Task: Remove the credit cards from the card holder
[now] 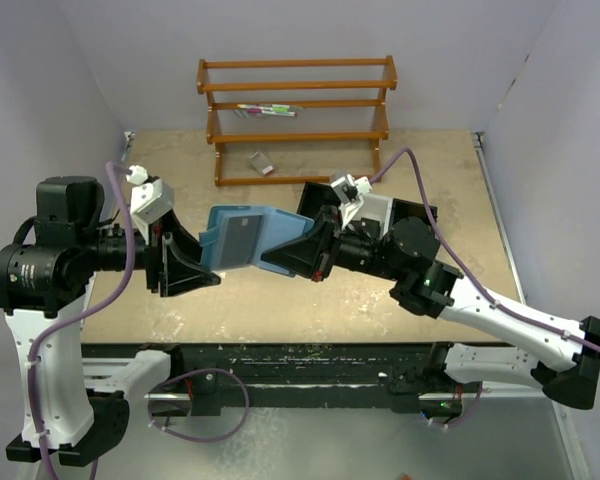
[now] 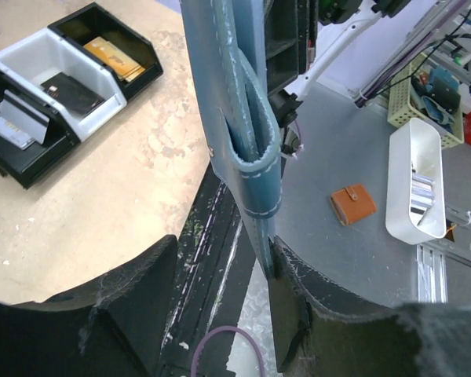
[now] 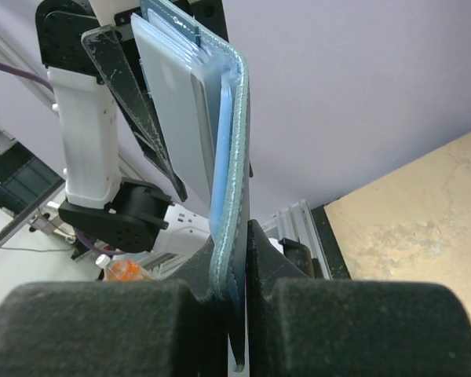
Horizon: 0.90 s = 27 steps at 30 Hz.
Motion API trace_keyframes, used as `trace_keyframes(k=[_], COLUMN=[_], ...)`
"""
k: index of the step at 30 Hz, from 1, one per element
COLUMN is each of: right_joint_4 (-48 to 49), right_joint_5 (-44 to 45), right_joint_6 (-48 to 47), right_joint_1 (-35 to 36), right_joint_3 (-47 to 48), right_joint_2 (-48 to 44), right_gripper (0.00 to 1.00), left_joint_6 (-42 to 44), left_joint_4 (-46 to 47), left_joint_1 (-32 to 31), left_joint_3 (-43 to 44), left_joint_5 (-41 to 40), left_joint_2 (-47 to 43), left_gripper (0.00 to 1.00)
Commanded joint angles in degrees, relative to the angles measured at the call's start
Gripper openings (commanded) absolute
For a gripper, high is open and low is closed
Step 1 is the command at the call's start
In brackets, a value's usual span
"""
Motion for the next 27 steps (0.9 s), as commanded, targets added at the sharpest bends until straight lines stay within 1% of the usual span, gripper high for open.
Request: trace_keyframes(k=[1, 5, 7, 9, 11, 12, 14, 17, 22, 23, 25, 27], right_joint_4=[2.2, -0.4, -3.7, -6.4, -9.7, -11.3, -13.3, -13.6, -12.5, -12.5, -12.7, -12.7], right_joint_5=[-0.5, 0.1, 1.6, 2.9, 4.7, 5.7, 6.7, 6.7, 5.3, 5.2, 5.2, 5.2], right_joint_6=[-0.6, -1.2, -1.5, -1.8, -2.0, -2.1, -2.6, -3.1, -3.7, -3.8, -4.0, -4.1], right_joint_1=[0.0, 0.0, 0.0, 0.0, 0.1, 0.2, 0.6, 1.2, 1.6, 1.6, 1.7, 1.8], right_joint_3=[-0.1, 0.4, 1.4, 2.9, 4.6, 5.4, 6.6, 6.7, 5.8, 5.6, 5.5, 5.4], right_joint_2=[-2.0, -2.1, -1.7, -1.2, -0.7, -0.4, 0.0, -0.1, -1.3, -1.5, -1.9, -2.1], right_gripper=[0.0, 0.0, 0.0, 0.0, 0.0, 0.0, 0.0, 0.0, 0.0, 0.0, 0.0, 0.0], left_joint_6=[1.9, -1.6, -3.6, -5.1, -6.2, -6.6, -7.5, -8.9, -10.1, -10.5, -12.0, -14.1], left_joint_4=[0.2, 3.1, 4.8, 6.2, 7.6, 8.3, 9.8, 11.6, 14.1, 14.6, 16.4, 19.2], left_joint_1=[-0.2, -0.3, -0.2, -0.2, -0.2, -0.2, -0.2, -0.2, -0.2, -0.2, -0.2, -0.3], left_joint_3=[0.9, 1.4, 1.3, 1.0, 0.2, -0.3, -1.2, -2.0, -2.3, -2.3, -2.5, -3.6], left_joint_5=[6.4, 7.7, 8.1, 8.4, 7.8, 7.4, 6.5, 5.8, 4.6, 4.4, 2.9, -0.1], left_joint_2=[-0.4, -0.4, -0.6, -0.9, -1.8, -2.2, -2.8, -3.1, -3.0, -3.0, -3.1, -3.7], left_gripper=[0.52, 0.52, 0.53, 0.57, 0.66, 0.68, 0.69, 0.65, 0.48, 0.46, 0.44, 0.44])
